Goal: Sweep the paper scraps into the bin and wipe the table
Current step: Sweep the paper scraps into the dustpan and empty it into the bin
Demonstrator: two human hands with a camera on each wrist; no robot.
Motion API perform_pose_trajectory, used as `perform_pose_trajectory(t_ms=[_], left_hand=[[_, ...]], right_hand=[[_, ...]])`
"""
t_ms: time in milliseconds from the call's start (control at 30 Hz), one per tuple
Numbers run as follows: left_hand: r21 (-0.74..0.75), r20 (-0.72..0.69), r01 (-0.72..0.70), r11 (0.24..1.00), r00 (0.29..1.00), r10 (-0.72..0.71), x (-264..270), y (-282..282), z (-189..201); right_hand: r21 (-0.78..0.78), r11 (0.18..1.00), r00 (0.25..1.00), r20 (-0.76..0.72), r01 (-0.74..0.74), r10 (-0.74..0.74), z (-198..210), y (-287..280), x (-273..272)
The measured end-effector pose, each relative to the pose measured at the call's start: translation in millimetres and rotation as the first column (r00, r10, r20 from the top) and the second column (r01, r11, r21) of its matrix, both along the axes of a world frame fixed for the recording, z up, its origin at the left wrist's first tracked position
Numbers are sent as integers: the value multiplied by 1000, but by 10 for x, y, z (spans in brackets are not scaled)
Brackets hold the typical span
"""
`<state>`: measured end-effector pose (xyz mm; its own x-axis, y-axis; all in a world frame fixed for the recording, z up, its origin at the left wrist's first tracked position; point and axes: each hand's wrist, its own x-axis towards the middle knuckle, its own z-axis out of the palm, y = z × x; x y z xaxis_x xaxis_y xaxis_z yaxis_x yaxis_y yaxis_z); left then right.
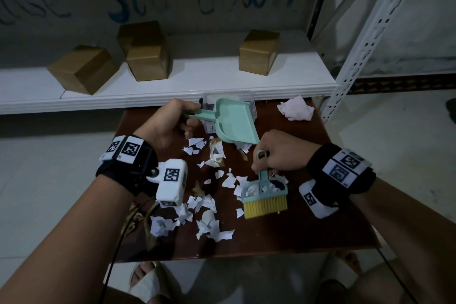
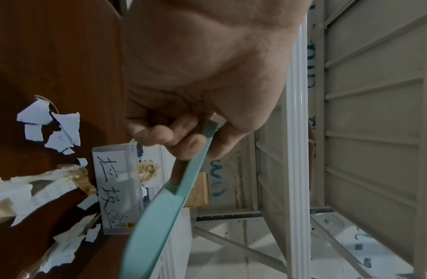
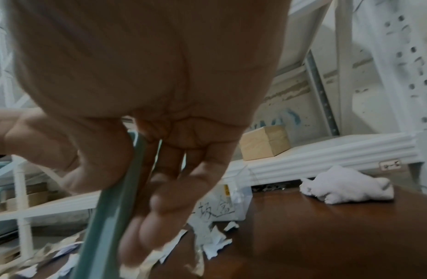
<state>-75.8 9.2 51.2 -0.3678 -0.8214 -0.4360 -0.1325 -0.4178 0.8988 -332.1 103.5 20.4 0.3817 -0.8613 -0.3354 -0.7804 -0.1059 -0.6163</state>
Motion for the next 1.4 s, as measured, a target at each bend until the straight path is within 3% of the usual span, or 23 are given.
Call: perform_pose_trajectory(t_ms=[200, 433, 633, 833, 1033, 1267, 1400], left_hand=[[47, 48, 30, 998, 998, -33, 41, -22, -24], [96, 110, -27, 995, 994, 16, 162, -79, 29], [42, 292, 100, 994, 950, -108, 341, -87, 82], [62, 407, 340, 938, 850, -335, 497, -95, 75], [153, 589, 499, 853, 647, -484, 569, -134, 44], [264, 720, 563, 783, 425, -548, 600, -177, 8], [275, 733, 546, 792, 414, -540, 556, -171, -8]], right_hand=[[-219, 972, 991, -89, 79, -101, 52, -36, -117], [-252, 950, 983, 70, 182, -169, 238, -54, -386], [-411, 851, 940, 46, 327, -339, 326, -70, -651], [-450, 809, 892, -56, 379, -449, 280, -122, -683], [-480, 840, 842, -318, 254, -436, 242, -96, -595], [-438, 862, 854, -315, 256, -414, 110, -55, -482], [-404, 881, 880, -289, 245, -377, 77, -62, -369]])
